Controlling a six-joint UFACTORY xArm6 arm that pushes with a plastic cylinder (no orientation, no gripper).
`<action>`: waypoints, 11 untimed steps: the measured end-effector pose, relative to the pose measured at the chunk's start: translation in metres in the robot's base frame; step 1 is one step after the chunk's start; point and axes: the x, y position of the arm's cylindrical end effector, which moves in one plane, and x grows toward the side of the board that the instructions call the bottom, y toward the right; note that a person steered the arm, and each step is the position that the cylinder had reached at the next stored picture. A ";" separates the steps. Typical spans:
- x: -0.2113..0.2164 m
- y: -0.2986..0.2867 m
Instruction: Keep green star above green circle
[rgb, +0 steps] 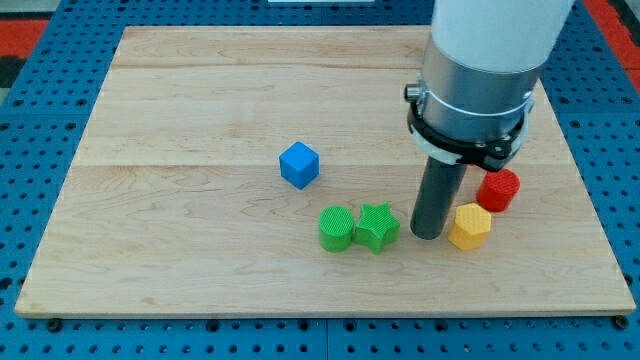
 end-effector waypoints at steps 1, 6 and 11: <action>-0.004 0.023; -0.005 -0.059; -0.041 -0.152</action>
